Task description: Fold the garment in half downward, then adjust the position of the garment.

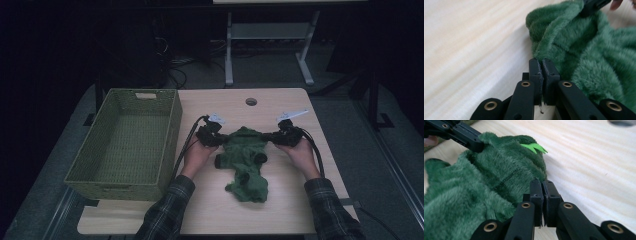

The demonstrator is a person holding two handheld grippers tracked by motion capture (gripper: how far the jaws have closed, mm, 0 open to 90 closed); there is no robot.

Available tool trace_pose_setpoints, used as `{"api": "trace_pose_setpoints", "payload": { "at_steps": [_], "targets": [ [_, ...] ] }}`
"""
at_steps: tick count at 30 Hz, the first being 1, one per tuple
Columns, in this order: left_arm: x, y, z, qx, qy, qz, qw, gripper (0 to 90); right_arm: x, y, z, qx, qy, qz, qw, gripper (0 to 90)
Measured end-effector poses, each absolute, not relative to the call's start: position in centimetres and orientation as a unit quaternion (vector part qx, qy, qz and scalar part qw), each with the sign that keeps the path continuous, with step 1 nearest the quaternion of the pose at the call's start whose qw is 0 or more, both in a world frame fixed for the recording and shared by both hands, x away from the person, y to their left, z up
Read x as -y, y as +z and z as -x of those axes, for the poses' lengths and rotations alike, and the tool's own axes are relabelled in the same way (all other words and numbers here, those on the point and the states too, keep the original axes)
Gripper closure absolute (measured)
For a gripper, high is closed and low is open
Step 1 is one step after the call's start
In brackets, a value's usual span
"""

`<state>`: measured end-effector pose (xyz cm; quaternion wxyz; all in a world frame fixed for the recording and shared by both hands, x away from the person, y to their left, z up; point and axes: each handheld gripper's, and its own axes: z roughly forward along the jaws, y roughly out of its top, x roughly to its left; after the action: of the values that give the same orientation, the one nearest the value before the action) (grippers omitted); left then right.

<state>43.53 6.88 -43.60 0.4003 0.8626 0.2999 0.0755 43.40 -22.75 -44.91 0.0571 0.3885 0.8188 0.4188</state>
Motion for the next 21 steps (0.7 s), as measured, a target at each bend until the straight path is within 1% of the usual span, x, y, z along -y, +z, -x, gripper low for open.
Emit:
{"api": "trace_pose_setpoints", "payload": {
  "at_steps": [3, 13, 21],
  "targets": [
    [-6.9, -42.6, -43.2, -0.29, 0.088, -0.857, 0.418, 86.8, 23.1, -44.0, -43.1, -0.814, 0.432, -0.382, 0.069, 87.1],
    [-7.4, -40.0, -40.9, -0.253, 0.108, -0.84, 0.468, 86.7, 24.1, -41.9, -41.6, -0.798, 0.472, -0.369, 0.075, 87.4],
    [-7.8, -40.0, -38.1, -0.224, 0.107, -0.837, 0.487, 86.5, 24.6, -41.2, -38.6, -0.794, 0.494, -0.345, 0.08, 87.3]
  ]
}}
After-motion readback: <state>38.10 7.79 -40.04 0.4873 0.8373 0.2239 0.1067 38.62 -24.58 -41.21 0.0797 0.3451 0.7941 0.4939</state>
